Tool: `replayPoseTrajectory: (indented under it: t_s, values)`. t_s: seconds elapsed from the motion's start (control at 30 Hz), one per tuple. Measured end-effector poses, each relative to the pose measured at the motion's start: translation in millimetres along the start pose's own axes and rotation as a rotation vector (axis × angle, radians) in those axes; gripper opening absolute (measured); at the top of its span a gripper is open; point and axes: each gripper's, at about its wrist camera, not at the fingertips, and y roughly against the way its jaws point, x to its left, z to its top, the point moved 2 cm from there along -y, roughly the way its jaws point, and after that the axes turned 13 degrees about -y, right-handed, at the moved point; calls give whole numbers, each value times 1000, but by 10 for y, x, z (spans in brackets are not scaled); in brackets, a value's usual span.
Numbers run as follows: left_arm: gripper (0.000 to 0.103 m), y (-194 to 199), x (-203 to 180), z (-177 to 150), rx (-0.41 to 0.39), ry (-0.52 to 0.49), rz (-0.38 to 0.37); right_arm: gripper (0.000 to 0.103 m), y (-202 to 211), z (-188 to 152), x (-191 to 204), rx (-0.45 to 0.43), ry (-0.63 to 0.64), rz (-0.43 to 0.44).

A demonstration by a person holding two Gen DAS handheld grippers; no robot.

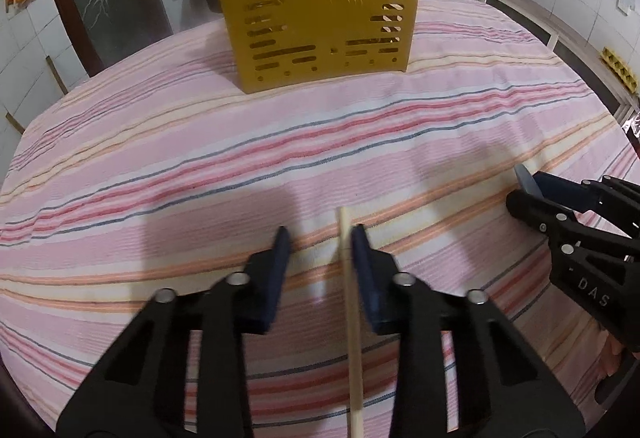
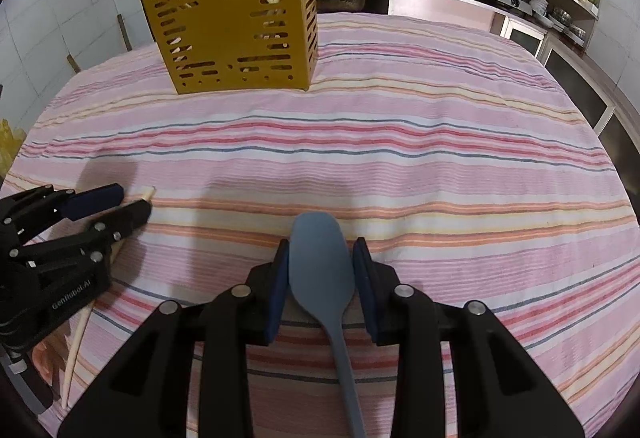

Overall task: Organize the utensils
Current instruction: 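Close the right tool on the blue spatula while the left tool grasps the wooden chopstick, then lift the spatula toward the yellow holder while the left tool carries its chopstick there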

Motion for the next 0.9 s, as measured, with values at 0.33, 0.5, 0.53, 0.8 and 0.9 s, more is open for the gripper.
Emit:
replayPoseTrajectory:
  t_s: [0.33,0.5,0.53,0.8,0.9]
  values:
    - [3,175,192,16,-44,71,34,31,240,19,110,-95,-59,70]
    - [3,439,369,-5,-120,124,77,31,482,72,196,-186,-78,135]
    - [3,498,403,-8,-136,131,88,31,518,81,206,-200,-84,145]
    - [3,1064,575,-40,-301,155,188,32,792,154,220,-311,-130,221]
    - [0,1248,591,-45,-359,160,218,31,837,160,204,-341,-132,227]
